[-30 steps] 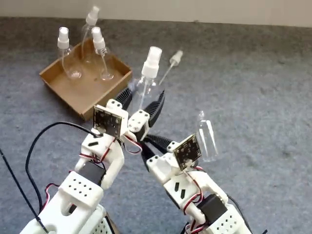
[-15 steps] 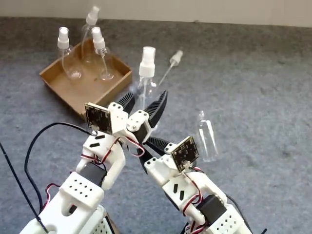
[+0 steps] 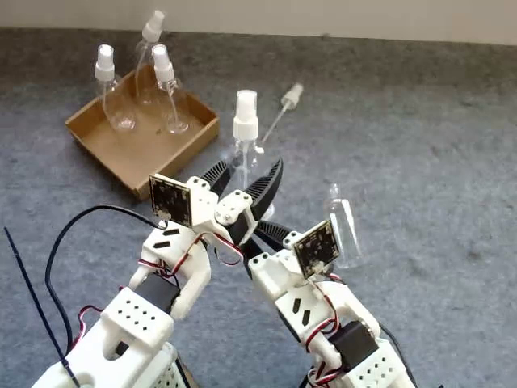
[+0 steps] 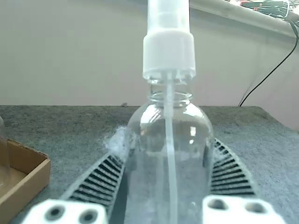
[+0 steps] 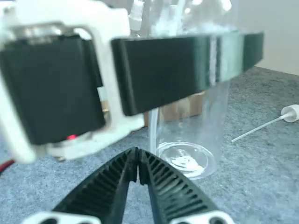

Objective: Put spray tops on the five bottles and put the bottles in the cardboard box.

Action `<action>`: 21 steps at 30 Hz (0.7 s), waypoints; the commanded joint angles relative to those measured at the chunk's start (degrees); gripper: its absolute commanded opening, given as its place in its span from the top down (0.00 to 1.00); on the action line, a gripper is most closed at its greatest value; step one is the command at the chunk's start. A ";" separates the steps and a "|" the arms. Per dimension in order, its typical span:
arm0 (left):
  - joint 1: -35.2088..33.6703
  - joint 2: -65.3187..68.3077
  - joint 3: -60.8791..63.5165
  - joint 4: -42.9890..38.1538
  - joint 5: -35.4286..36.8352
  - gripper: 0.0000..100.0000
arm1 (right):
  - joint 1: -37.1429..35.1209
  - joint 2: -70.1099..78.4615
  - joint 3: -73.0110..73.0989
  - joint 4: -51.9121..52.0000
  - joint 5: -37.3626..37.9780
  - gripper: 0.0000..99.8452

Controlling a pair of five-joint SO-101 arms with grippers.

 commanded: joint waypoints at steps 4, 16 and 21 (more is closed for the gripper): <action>1.19 -0.31 -1.01 4.22 0.35 0.97 | 3.56 -0.75 7.34 -1.80 0.62 1.00; 1.45 -10.51 -0.13 11.96 0.35 0.97 | 3.65 -0.66 7.25 -1.80 0.62 1.00; 1.45 -20.35 -0.04 19.16 0.35 0.97 | 3.65 -0.66 7.25 -1.80 0.62 1.00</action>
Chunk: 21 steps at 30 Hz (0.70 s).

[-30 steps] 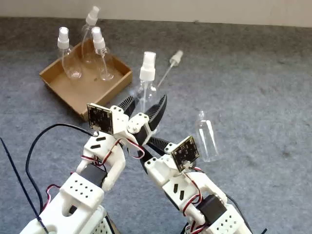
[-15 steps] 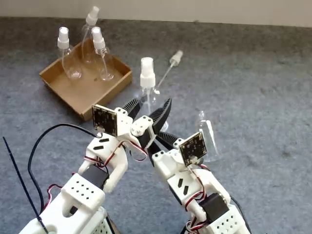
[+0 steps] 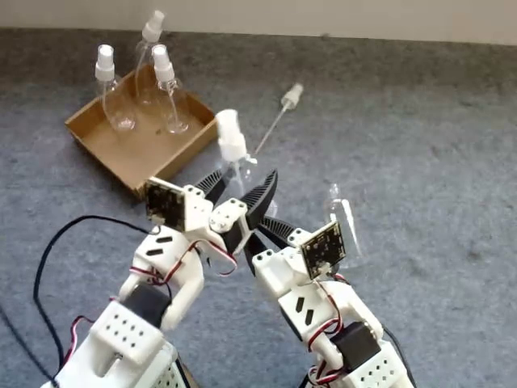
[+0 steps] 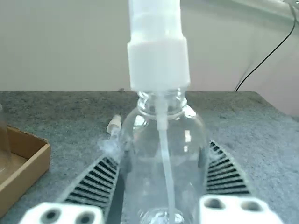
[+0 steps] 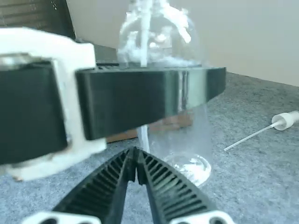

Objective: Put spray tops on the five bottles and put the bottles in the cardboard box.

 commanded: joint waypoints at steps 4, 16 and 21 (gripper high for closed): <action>1.63 -10.86 -0.57 6.33 0.26 0.97 | 1.71 0.04 7.16 -1.36 0.53 1.00; 1.27 -11.91 0.57 6.86 -5.27 0.97 | 1.71 0.04 7.16 -1.36 0.53 1.00; 0.13 -11.91 -0.13 6.51 -8.62 0.97 | 1.71 0.13 7.16 -1.36 0.53 1.00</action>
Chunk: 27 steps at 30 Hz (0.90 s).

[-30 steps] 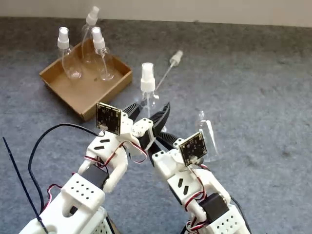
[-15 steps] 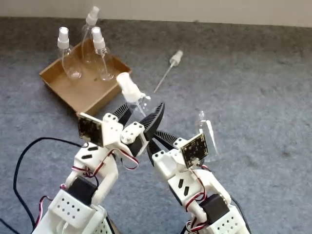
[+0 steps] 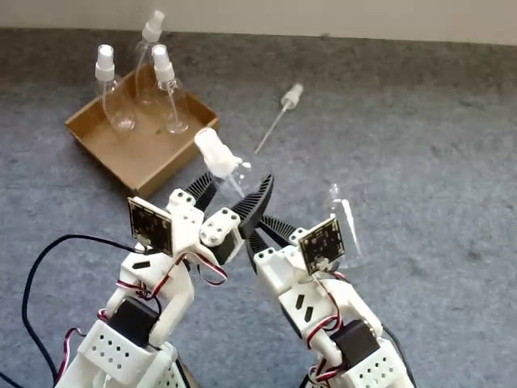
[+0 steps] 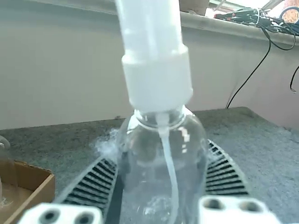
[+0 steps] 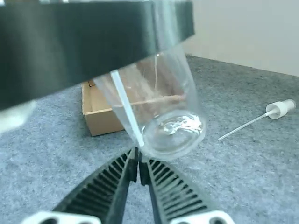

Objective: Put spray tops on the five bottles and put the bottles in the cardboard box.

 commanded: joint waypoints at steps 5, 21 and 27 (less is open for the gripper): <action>-6.46 -0.13 -2.42 -0.09 -5.89 0.97 | 1.27 -0.48 7.16 -1.45 0.62 1.00; -23.43 4.00 -13.23 0.35 -19.16 0.97 | 1.19 -0.48 7.16 -1.27 0.62 1.00; -29.67 23.96 -24.40 1.14 -19.08 0.97 | 1.19 -0.48 7.16 -1.27 0.62 1.00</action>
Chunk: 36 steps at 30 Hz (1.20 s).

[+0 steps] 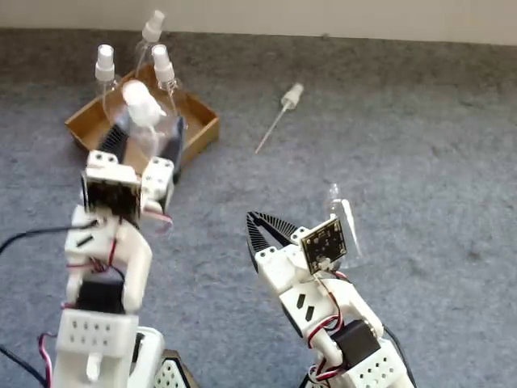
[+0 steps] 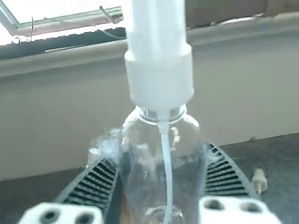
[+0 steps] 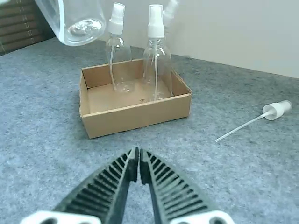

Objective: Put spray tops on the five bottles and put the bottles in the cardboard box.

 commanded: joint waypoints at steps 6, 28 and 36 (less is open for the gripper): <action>-6.02 23.60 -13.32 0.44 -0.44 0.97 | 0.66 -0.48 7.16 -1.27 0.62 1.00; -12.62 55.52 -16.75 -27.16 12.22 0.97 | 0.66 -0.48 7.16 -1.27 0.62 1.00; -12.70 65.36 -17.01 -40.35 12.13 0.97 | 0.66 -0.48 7.16 -1.27 0.62 1.00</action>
